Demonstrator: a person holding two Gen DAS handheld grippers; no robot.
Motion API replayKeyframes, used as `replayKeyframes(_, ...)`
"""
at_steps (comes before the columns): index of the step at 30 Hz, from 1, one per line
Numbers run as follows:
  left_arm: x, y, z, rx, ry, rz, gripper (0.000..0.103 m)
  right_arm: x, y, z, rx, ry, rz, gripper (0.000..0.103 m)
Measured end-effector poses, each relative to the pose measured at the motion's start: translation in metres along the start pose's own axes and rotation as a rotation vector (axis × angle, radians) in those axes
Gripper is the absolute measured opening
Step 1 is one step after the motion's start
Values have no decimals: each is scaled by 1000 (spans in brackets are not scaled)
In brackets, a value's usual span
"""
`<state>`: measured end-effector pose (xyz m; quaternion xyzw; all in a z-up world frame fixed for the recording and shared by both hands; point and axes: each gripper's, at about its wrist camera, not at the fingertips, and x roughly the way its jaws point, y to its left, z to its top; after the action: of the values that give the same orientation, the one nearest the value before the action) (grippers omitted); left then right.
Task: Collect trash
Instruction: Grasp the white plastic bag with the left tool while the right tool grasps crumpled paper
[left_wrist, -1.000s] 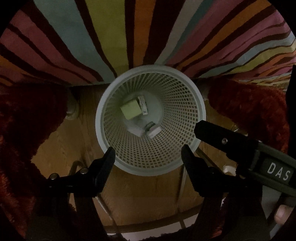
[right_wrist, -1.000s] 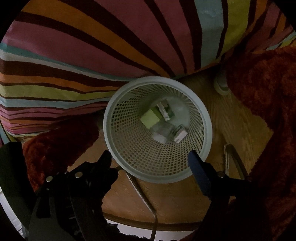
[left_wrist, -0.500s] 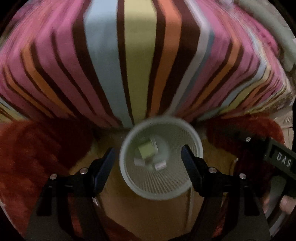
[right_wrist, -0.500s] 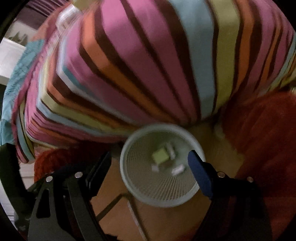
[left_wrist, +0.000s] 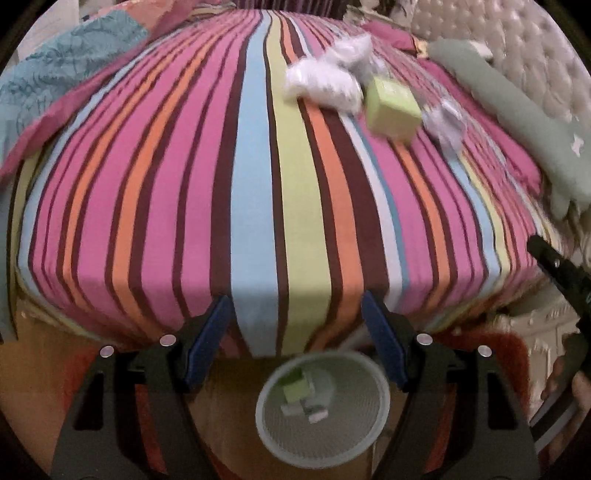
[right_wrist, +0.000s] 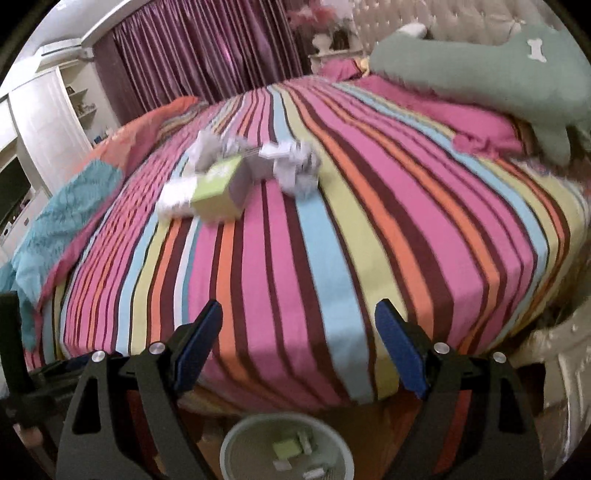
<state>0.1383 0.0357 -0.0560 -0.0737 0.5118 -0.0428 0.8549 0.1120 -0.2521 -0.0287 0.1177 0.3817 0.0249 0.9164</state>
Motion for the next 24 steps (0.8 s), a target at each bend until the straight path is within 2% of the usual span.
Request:
replayKeyframes(4,0,0,36,19,-54,10,72,14,-5,23,3,-24,-25,80)
replayKeyframes(9,11,-1,79,11,-83,-28,72,31,-7,43,-1,-25,-33,80)
replayKeyframes(18,53,-3,154,-63,-43,-91,72,70,2,82,-80,6,-47,80)
replayKeyframes(24,76,-10,193,-60,-22,-111,72,89,7,99,-92,21,-26,80)
